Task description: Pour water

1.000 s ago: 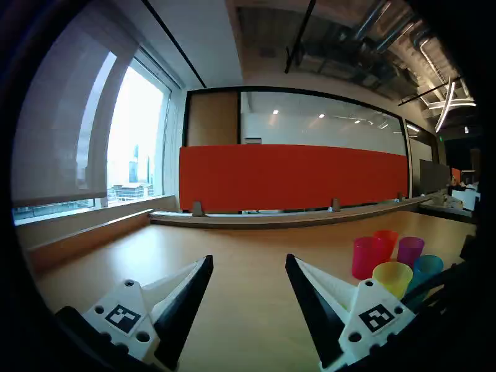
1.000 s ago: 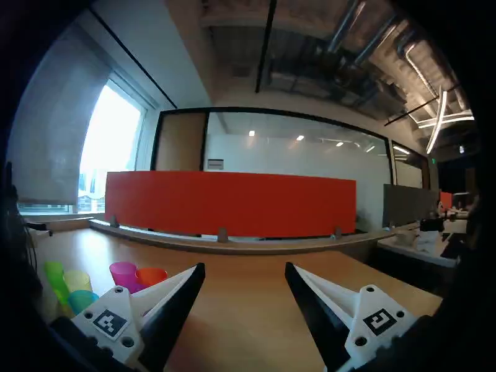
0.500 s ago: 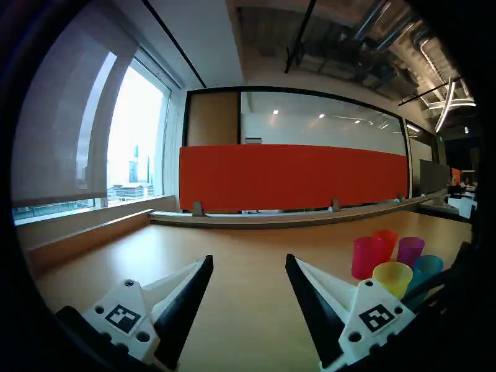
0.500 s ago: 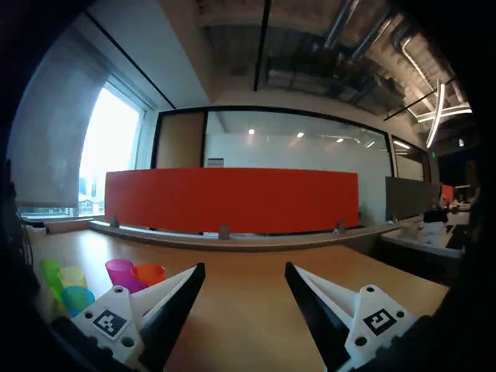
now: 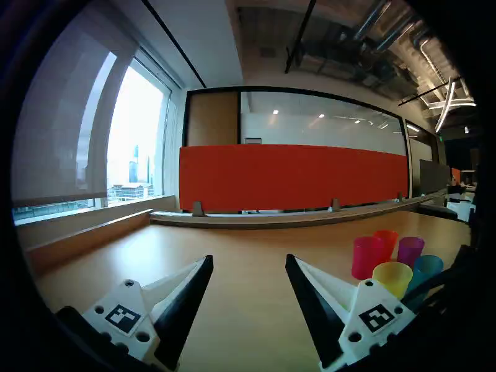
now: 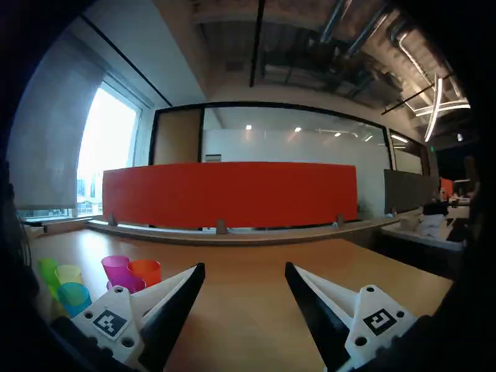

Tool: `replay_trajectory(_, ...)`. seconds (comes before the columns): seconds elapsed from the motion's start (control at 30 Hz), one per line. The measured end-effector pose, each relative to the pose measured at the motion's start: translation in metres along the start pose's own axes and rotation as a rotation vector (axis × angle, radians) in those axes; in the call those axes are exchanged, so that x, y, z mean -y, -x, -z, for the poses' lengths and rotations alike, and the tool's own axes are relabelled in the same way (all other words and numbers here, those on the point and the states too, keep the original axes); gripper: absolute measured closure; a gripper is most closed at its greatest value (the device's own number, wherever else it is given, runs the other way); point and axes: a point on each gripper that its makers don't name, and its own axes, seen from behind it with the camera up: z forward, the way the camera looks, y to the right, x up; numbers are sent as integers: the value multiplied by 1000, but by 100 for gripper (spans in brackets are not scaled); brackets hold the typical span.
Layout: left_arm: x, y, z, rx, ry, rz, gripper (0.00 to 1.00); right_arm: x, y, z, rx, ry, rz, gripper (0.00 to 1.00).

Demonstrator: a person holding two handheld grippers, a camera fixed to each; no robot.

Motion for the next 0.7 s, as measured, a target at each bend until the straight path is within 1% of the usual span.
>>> replay_trajectory(0.37,0,0,0,0,0,0,14,3,7,-2,20,-10,-8,0)
replay_trajectory(0.7,0,-1,0,0,0,0,14,6,10,-3,37,-14,7,0)
